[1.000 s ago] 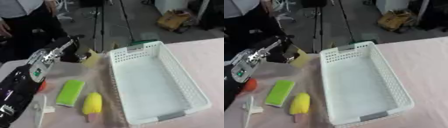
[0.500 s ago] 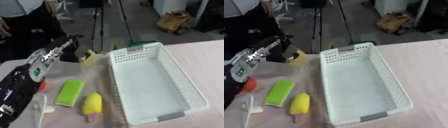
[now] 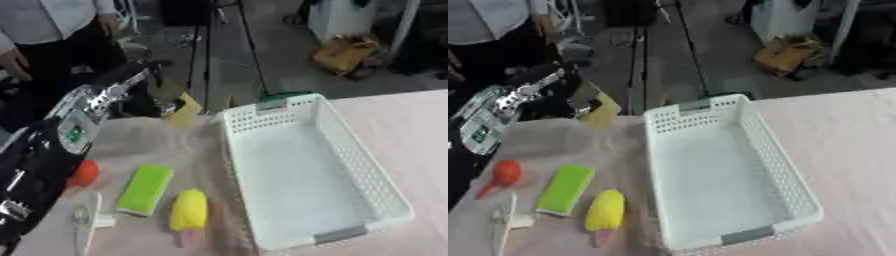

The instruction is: Pick up objects on the table and place them in the box.

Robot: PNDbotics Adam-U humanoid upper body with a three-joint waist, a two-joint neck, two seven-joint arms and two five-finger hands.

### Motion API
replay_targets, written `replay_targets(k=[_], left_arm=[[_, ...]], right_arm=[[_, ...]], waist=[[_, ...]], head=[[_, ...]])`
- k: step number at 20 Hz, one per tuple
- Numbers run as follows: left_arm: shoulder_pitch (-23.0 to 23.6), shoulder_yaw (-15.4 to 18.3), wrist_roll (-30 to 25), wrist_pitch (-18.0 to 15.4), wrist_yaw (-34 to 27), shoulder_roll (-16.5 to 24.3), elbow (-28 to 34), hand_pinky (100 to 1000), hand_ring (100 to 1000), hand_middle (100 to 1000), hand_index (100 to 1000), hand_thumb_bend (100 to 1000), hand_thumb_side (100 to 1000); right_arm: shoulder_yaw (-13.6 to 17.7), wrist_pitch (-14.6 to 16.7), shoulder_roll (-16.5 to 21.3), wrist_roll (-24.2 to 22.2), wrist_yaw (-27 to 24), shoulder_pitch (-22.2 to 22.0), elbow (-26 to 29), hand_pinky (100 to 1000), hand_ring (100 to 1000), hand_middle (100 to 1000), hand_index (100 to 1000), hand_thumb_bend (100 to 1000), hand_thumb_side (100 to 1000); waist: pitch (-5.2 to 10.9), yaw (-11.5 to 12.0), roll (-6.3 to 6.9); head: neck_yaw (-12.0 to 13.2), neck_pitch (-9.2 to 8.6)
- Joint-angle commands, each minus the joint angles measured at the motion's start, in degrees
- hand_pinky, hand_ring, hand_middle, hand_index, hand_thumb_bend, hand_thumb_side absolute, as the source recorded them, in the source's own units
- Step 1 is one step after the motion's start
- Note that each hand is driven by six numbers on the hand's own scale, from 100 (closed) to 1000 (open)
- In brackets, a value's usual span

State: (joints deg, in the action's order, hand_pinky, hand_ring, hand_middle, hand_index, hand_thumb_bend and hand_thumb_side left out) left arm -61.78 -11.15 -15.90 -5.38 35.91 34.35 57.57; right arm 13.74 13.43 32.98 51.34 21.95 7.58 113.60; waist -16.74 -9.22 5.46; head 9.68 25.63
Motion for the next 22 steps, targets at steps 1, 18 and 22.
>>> replay_targets(k=[1,18,22], left_arm=[[-2.08,0.11,-0.83,0.15,-0.48,2.42,1.48,422,286,292,537,100,524],[-6.42,-2.13,-6.43,0.66,-2.55,1.25,5.66,401,271,278,521,100,465],[-7.69,-2.45,-7.43,0.94,-2.84,0.57,6.35,395,267,273,478,100,457]], right_arm=[[0.55,0.43,2.18,0.55,-0.73,0.24,0.99,832,830,685,615,100,1000],[-0.06,-0.34,3.3,-0.22,-2.29,0.1,0.99,829,827,682,611,100,1000],[-0.34,-0.38,3.58,-0.58,-2.91,0.39,0.99,828,829,682,611,100,1000]], waist=[[1.78,0.21,-0.41],[5.06,2.09,-0.12],[5.84,2.17,0.01]], head=[[-0.05,0.56],[0.44,2.89],[0.68,2.93]])
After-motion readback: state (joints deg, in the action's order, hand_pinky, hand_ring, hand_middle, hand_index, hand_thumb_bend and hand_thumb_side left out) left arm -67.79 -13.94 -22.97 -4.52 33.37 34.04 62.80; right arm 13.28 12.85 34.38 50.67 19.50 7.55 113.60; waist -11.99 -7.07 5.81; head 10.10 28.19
